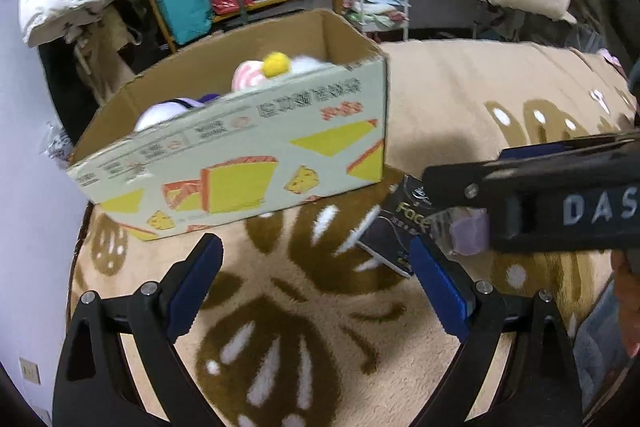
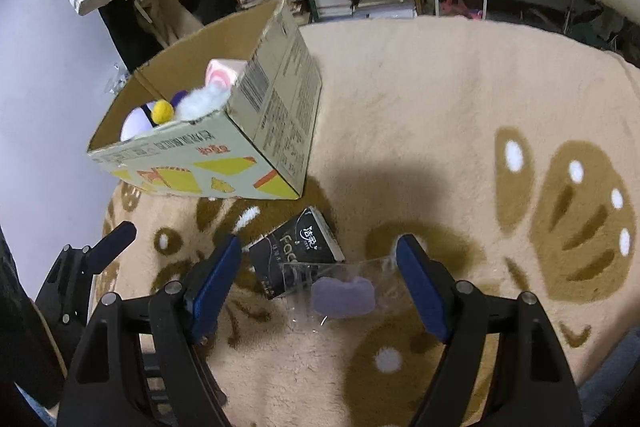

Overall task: Organize soft objects
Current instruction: 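Move both tools down toward black tissue pack and clear sponge bag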

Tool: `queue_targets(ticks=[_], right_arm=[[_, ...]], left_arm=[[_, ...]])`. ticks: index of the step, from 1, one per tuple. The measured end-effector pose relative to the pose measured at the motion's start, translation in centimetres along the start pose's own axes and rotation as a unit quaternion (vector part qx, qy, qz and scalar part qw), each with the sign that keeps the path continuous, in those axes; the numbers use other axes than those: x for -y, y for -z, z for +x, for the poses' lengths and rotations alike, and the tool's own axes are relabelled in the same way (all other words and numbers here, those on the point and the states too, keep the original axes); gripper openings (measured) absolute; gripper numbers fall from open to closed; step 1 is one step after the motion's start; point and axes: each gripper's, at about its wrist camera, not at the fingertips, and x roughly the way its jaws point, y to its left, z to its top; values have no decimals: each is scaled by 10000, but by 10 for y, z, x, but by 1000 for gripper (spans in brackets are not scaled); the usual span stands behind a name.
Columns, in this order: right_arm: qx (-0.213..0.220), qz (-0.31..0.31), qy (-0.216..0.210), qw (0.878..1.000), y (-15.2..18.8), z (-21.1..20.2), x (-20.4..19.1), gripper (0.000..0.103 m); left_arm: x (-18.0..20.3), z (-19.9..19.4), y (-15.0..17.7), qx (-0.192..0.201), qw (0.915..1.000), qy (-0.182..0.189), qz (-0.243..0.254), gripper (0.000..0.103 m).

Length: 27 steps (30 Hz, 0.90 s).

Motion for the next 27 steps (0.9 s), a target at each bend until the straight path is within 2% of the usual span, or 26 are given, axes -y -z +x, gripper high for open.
queue_targets(ticks=[8, 16, 27], right_arm=[[-435, 13, 75, 9990, 5, 23, 1, 84], [-849, 77, 210, 9961, 9, 49, 5, 84], [-1003, 147, 169, 9947, 9, 55, 10, 84]], left_arm=[[12, 21, 4, -194, 9985, 353, 361, 93], [18, 36, 7, -311, 9971, 559, 403, 93], [13, 42, 7, -320, 9956, 828, 286, 93]])
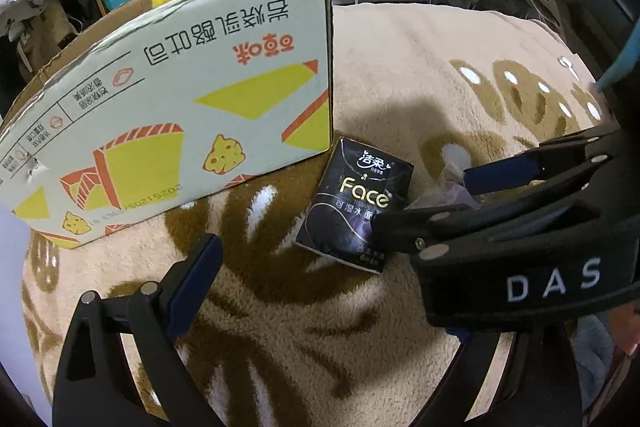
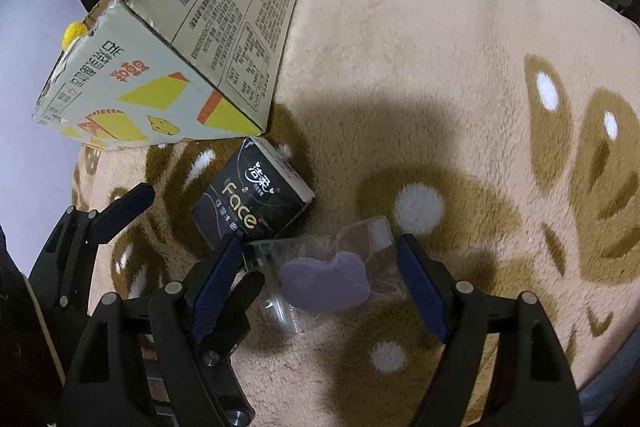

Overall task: Organize soft objects
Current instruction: 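Move both tools down toward black tissue pack and clear sponge bag, then grasp black Face tissue pack with left tool while right tool grasps clear sponge bag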

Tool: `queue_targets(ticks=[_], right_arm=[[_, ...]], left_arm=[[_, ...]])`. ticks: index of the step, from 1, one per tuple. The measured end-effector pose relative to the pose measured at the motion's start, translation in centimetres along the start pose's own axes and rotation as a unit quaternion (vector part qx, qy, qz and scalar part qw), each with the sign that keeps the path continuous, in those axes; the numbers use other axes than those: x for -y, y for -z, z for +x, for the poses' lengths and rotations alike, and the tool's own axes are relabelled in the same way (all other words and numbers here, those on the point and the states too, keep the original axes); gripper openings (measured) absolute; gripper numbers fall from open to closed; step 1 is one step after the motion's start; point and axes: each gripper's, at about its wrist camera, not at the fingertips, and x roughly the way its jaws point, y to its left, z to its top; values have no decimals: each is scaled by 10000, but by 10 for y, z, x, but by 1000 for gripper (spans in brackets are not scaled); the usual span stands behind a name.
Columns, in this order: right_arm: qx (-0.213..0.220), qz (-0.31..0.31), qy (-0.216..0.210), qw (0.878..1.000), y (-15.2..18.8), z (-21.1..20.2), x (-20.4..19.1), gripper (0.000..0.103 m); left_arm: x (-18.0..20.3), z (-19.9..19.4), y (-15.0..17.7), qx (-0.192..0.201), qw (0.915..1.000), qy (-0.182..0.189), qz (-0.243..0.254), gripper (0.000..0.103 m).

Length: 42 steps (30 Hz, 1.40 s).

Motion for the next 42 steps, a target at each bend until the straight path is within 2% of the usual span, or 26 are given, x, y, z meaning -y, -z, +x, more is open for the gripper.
queue_targets(ticks=[7, 9, 15, 17, 19, 23, 28, 31, 35, 37, 38, 40, 42], right_arm=[[-45, 28, 32, 10000, 1, -3, 3, 81], [-57, 64, -39, 10000, 2, -6, 4, 71], [-35, 206, -38, 9998, 1, -10, 10, 58], [28, 268, 59, 9996, -1, -12, 16, 44], [8, 261, 164, 9995, -3, -13, 19, 35], [-32, 227, 73, 9997, -3, -14, 17, 32], [-21, 209, 4, 9998, -3, -15, 12, 30], [-1, 289, 14, 9996, -4, -17, 18, 30], [48, 321, -9, 9995, -7, -22, 25, 27], [115, 315, 3, 9994, -9, -26, 27, 20], [125, 311, 15, 9994, -10, -28, 28, 20], [101, 325, -28, 9994, -10, -29, 31, 20], [38, 375, -217, 9991, -10, -29, 34, 13]], left_arm=[[3, -1, 1, 23, 10000, -39, 33, 93], [5, -2, 1, 62, 10000, -52, 51, 93], [9, 1, 2, 62, 9999, -69, 79, 93], [7, 2, 1, 26, 10000, -46, 9, 93], [7, 2, 1, 9, 10000, -42, -37, 93], [7, 1, 0, 44, 9999, -80, -55, 93], [0, 2, -2, 33, 9994, -5, -344, 93], [-1, 4, 0, 86, 9995, -45, -309, 93], [3, 2, -1, 164, 9997, -1, -196, 81], [3, 4, -1, 134, 9995, 166, -233, 74], [1, 5, -1, 98, 9990, 279, -335, 71], [-1, 8, -1, 34, 9987, 303, -417, 58], [-2, 11, 1, -35, 9990, 233, -382, 53]])
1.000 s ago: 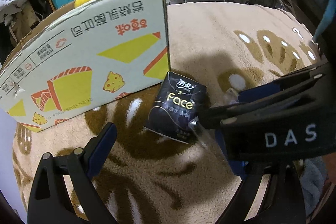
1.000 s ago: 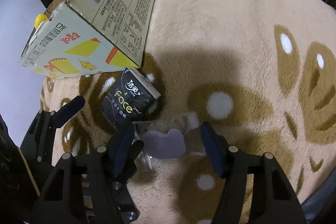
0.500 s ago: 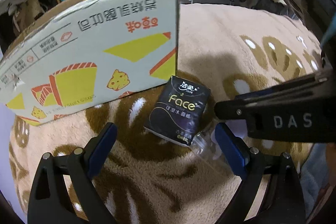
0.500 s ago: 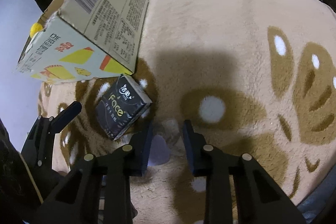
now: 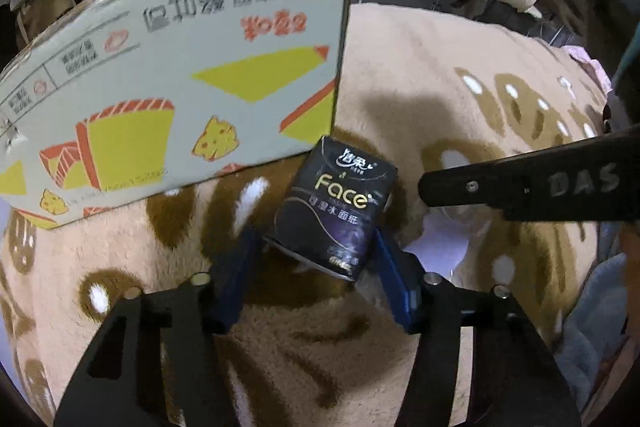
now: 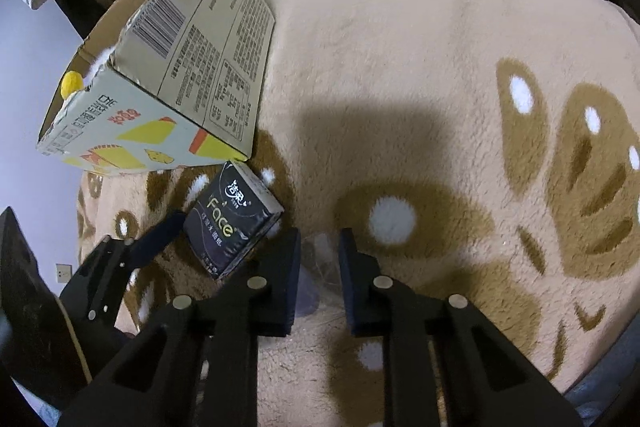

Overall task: Organize soft objects
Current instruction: 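Grasp black Face tissue pack with left tool while right tool grasps clear sponge bag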

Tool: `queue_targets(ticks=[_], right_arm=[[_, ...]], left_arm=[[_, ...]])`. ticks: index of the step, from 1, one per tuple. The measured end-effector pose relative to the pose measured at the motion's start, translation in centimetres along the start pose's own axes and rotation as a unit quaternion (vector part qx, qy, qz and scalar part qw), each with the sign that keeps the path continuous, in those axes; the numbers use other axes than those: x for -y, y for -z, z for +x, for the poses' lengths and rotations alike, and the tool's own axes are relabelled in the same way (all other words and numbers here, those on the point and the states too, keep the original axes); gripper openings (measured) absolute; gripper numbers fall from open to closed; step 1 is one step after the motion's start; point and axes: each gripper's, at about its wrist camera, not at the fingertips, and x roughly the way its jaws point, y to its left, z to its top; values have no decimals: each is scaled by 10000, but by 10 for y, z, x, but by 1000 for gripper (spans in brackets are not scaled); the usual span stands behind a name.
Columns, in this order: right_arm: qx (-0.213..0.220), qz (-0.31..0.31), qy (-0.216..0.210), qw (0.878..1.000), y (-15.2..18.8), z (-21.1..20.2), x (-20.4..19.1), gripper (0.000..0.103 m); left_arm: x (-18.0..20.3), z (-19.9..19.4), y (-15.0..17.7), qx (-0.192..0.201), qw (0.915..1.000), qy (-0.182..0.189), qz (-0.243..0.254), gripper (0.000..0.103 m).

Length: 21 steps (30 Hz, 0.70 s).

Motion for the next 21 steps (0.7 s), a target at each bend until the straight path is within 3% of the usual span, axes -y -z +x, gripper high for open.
queue_targets(ticks=[10, 12, 14, 19, 21], right_arm=[[-103, -22, -75, 9999, 5, -1, 0, 15], [-160, -68, -105, 9998, 6, -1, -2, 23], [-181, -103, -139, 9997, 11, 2, -9, 46], [-330, -259, -148, 9990, 16, 6, -16, 52], [-452, -444, -92, 9979, 18, 9, -19, 64]], left_arm=[[-7, -15, 11, -51, 9996, -219, -162, 53], [-13, -20, 14, -84, 9991, -290, -282, 53], [-19, -25, 17, -89, 9985, -341, -407, 53], [-37, -34, 23, -89, 9962, -496, -713, 53], [-43, -36, 23, -68, 9960, -541, -713, 53]])
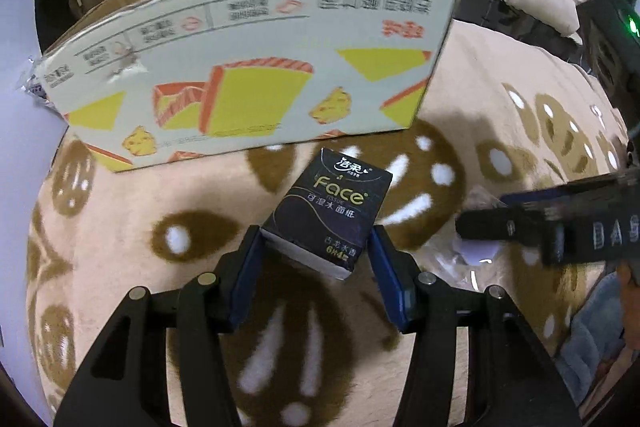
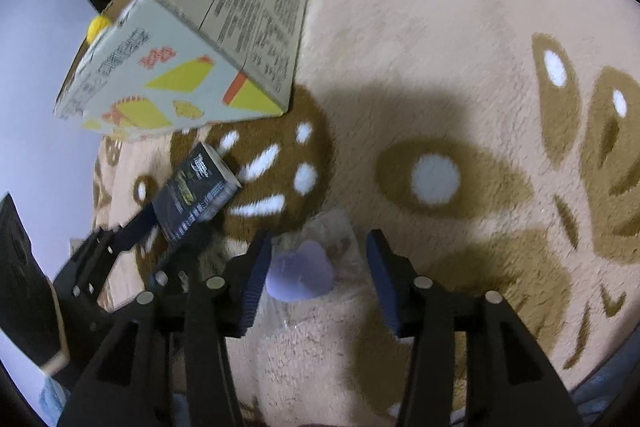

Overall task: Organize soft objects
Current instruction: 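Grasp black Face tissue pack with left tool while right tool grasps clear sponge bag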

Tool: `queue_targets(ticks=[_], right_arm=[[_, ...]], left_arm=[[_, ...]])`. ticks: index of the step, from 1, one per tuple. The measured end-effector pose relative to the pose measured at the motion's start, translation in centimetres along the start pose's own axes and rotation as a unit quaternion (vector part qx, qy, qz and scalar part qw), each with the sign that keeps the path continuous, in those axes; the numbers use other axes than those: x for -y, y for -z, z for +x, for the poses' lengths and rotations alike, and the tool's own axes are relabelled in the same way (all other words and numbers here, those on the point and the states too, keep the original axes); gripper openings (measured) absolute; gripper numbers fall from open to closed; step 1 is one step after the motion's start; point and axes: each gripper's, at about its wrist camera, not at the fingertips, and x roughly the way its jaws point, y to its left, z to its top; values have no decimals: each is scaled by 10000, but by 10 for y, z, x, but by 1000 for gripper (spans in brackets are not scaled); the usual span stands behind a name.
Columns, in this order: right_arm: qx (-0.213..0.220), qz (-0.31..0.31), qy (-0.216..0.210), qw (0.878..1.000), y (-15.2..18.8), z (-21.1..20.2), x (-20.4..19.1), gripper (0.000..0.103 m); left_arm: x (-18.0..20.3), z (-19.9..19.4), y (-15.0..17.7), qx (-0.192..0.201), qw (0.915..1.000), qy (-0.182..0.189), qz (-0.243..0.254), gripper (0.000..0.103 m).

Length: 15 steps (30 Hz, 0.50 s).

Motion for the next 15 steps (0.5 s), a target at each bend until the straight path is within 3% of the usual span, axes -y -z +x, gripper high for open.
queue_targets(ticks=[1, 3, 7, 15], right_arm=[[-67, -135, 52, 9999, 1, 3, -4, 70], [-174, -444, 230, 9986, 4, 9, -11, 71], [-145, -833, 356, 9958, 9, 13, -28, 80], [-126, -1104, 722, 9912, 15, 32, -57, 82]], left_arm=[[-2, 0, -1, 11, 10000, -51, 47, 53], [-8, 0, -2, 17, 9998, -157, 90, 52], [-20, 2, -2, -47, 9999, -50, -154, 52], [-28, -7, 7, -66, 9994, -64, -342, 52]])
